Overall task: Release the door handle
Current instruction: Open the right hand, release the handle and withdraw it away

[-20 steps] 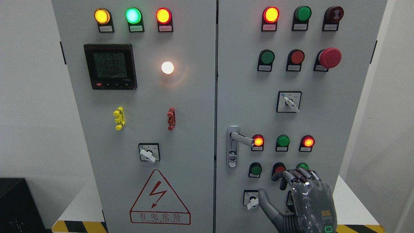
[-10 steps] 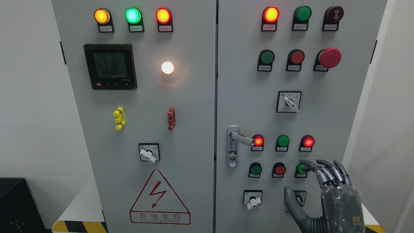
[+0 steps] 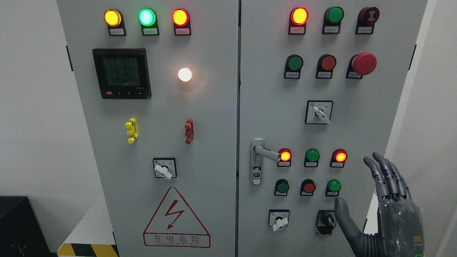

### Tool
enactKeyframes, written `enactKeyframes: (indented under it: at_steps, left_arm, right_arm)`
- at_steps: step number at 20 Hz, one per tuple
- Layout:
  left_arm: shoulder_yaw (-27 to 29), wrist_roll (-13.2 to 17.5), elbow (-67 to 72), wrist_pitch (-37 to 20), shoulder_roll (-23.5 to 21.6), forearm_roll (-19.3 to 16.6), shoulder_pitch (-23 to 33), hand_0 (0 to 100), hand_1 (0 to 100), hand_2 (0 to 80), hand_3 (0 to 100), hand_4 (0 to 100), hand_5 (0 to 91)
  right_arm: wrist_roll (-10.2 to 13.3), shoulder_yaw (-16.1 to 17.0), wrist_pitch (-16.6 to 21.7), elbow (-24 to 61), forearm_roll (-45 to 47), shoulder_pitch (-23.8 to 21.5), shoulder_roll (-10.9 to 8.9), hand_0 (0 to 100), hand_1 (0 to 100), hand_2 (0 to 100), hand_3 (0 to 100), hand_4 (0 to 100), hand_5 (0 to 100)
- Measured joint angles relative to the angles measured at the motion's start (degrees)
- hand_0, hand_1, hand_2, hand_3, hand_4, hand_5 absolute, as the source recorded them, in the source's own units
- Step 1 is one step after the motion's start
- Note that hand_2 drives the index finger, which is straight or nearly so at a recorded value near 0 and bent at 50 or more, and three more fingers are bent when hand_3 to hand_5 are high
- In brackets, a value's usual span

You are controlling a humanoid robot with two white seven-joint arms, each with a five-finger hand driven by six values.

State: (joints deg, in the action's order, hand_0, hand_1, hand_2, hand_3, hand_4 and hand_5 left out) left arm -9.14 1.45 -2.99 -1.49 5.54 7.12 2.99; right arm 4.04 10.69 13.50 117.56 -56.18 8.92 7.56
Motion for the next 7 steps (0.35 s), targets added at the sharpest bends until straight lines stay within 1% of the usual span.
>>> enactKeyframes:
  at_steps: [7]
  left_arm:
    - [0.0,0.0,0.0,-0.1,0.0,0.0,0.0,0,0,4.6,11,0,0.0]
  right_arm:
    - [0.5,-0.9,0.3,0.9,0.1,0.1,0.0,43,24,0,0,0,0]
